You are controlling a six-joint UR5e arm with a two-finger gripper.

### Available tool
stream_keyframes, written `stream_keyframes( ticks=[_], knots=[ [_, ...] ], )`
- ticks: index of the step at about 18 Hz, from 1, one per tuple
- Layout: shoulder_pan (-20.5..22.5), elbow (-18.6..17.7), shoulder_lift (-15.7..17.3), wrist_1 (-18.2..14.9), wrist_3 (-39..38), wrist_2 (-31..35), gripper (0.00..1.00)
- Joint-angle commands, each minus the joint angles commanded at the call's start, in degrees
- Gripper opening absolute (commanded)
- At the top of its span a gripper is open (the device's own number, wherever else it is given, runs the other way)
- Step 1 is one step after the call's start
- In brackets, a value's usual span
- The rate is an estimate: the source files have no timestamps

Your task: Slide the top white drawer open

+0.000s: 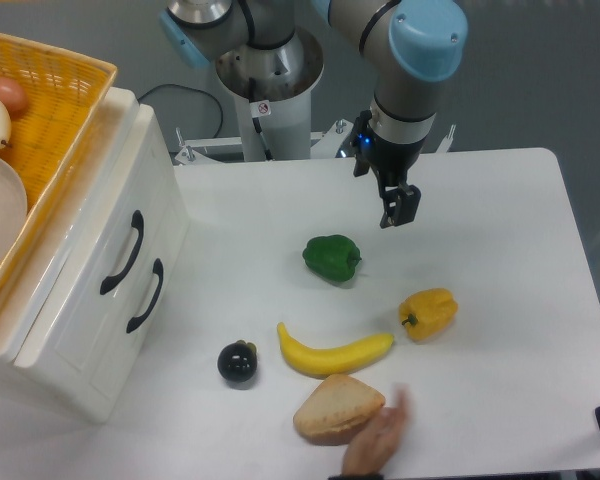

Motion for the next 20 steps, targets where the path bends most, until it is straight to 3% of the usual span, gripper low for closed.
stream_keyframes(
  ticks=[13, 20],
  knots=[
    [0.53, -1.67, -0.09, 0.09, -0.35, -0.44, 1.0],
    [-0.88, -2.37, 0.09, 0.18, -7.45, -0.62, 1.0]
  ],
)
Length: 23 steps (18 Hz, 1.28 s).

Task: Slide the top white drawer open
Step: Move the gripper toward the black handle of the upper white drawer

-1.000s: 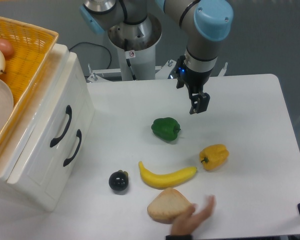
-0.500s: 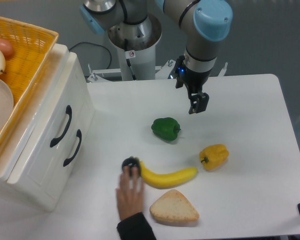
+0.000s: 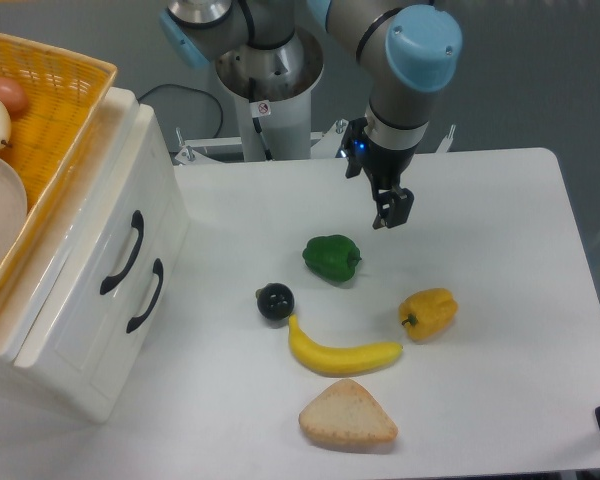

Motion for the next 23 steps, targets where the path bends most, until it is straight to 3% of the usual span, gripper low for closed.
stream_keyframes(
  ticks=[5, 9, 14, 16, 19, 23],
  knots=[
    [-3.43, 0.7, -0.26, -0.09, -11.33, 0.09, 1.0],
    [-5.36, -0.26, 0.17, -0.79, -13.98, 0.09, 1.0],
    [-8.09, 0.88, -0.35, -1.14, -34.61, -10.08, 1.0],
    [-8.26, 0.88, -0.44, -1.14, -37.89, -13.08, 1.0],
    [-10.54, 0.97, -0.53, -1.14, -41.22, -12.83, 1.0],
    [-13.53, 2.11, -2.02, -0.62, -52.9, -13.01, 1.0]
  ],
)
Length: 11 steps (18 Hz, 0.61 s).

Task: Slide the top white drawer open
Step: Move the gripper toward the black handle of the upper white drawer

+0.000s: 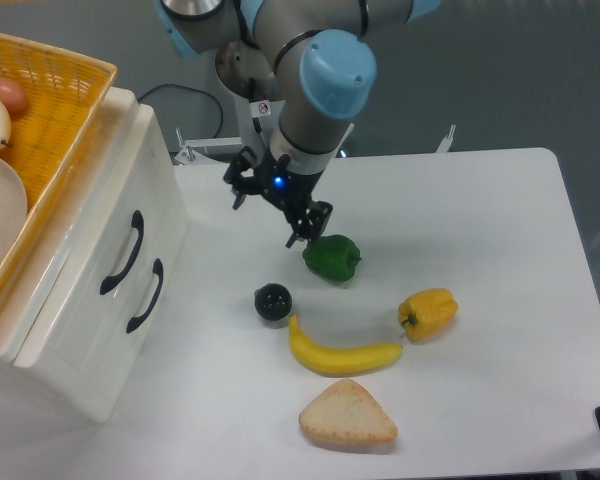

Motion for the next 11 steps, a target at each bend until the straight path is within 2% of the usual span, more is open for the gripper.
stream_keyframes(
  ticks=[5, 11],
  knots=[
    [-3.34, 2.46, -1.94, -0.09, -11.17, -0.35, 1.0],
    [-4.84, 3.08, -3.17, 0.09, -17.42, -1.84, 1.0]
  ],
)
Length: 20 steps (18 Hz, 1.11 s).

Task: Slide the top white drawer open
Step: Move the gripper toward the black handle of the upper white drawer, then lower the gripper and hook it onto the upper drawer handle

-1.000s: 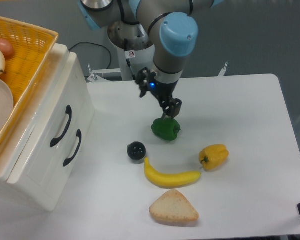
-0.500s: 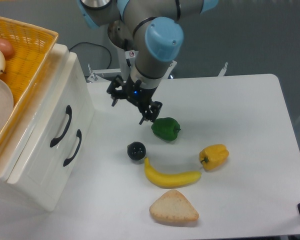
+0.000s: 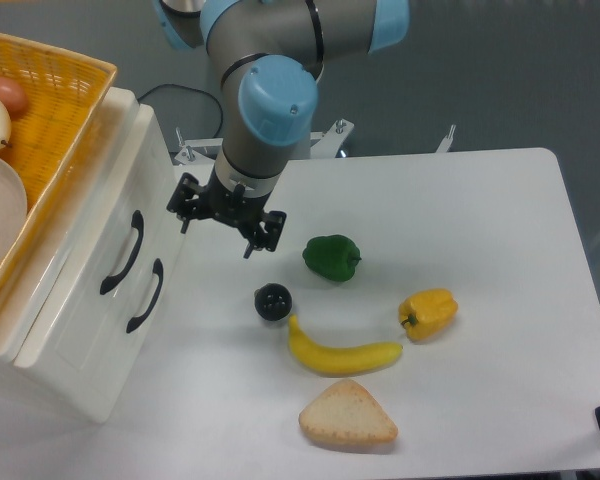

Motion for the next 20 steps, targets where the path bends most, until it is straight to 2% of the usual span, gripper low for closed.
stream_keyframes(
  ticks=[3, 20],
  knots=[
    [-0.96, 0.0, -0.7, 0.7, -2.47, -3.78, 1.0],
    [-2.64, 0.53, -2.02, 0.44, -2.56, -4.75, 1.0]
  ],
)
